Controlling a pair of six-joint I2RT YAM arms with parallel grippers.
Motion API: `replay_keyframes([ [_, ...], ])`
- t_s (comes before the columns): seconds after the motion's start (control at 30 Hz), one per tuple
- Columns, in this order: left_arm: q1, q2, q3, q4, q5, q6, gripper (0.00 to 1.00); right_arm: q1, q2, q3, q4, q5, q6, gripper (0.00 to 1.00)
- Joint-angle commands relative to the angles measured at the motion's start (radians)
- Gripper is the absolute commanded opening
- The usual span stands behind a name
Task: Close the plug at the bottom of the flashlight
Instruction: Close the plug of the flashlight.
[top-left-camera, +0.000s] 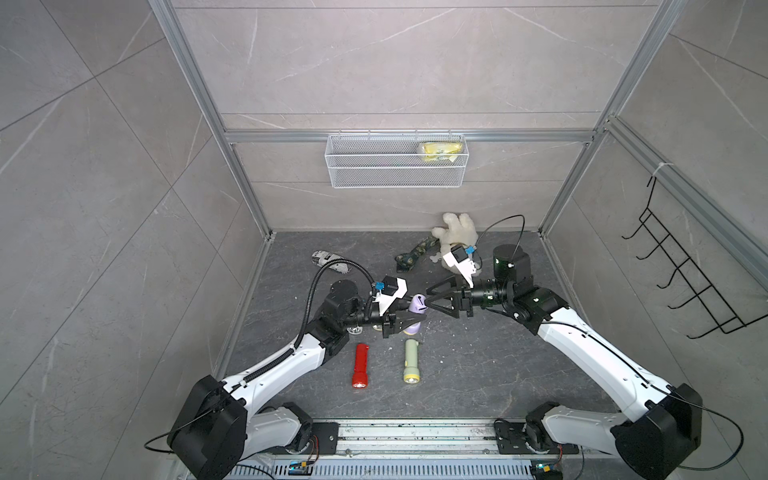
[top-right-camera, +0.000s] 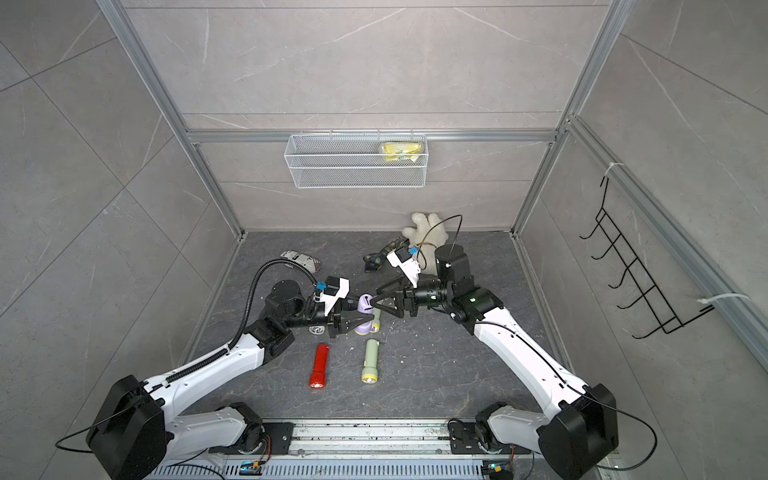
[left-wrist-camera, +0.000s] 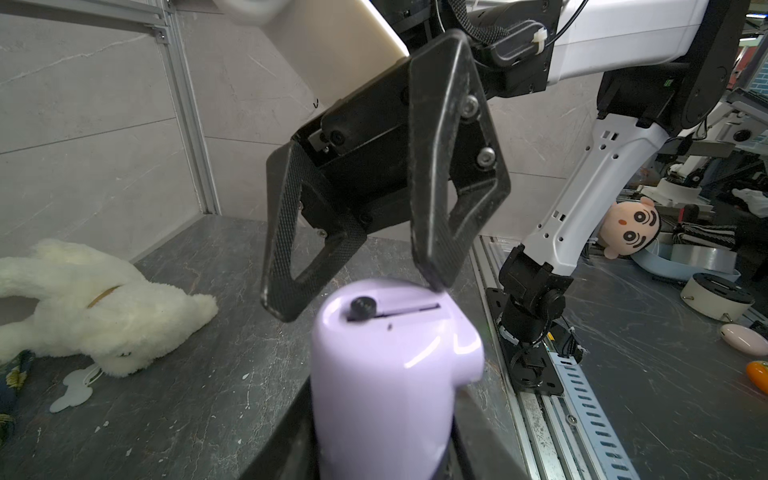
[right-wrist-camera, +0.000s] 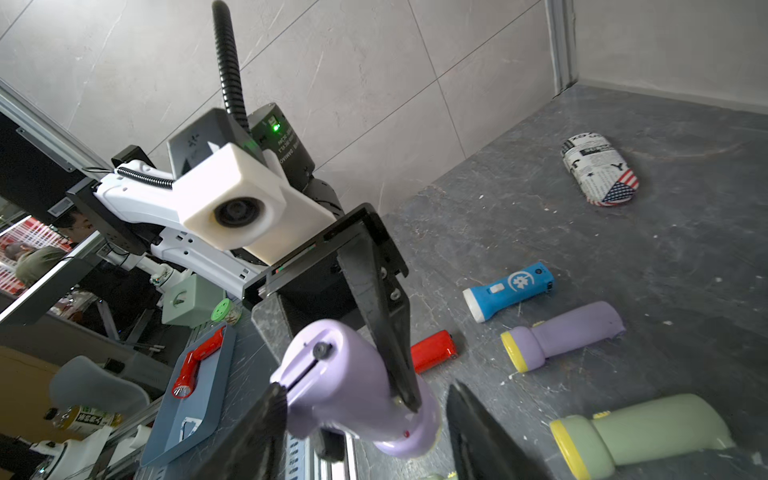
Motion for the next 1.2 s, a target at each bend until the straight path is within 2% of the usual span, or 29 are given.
replay_keyframes([
  [0.0,0.003,-0.002,0.054,0.033,0.030,-0.002,0.00,0.006,0.011,0.025,0.049,-0.017,0.020,0.64],
  [0.13,0.002,0.005,0.057,0.045,0.042,-0.011,0.00,0.009,0.025,0.029,0.085,-0.026,0.040,0.63],
  [0.27,0.003,0.008,0.065,0.054,0.053,-0.017,0.00,0.016,0.056,0.036,0.096,-0.037,0.046,0.57],
  [0.6,0.003,-0.008,0.090,0.035,0.061,0.000,0.00,0.021,0.098,-0.014,0.175,-0.046,0.091,0.32],
  [0.9,0.000,-0.030,0.092,0.027,0.059,0.001,0.00,0.030,0.137,-0.021,0.216,-0.058,0.114,0.20],
  [1.03,0.000,-0.040,0.094,0.013,0.056,0.006,0.00,0.031,0.149,-0.026,0.232,-0.052,0.122,0.07],
  [1.17,-0.001,-0.042,0.091,0.005,0.051,0.003,0.00,0.031,0.140,-0.026,0.248,-0.015,0.130,0.08],
])
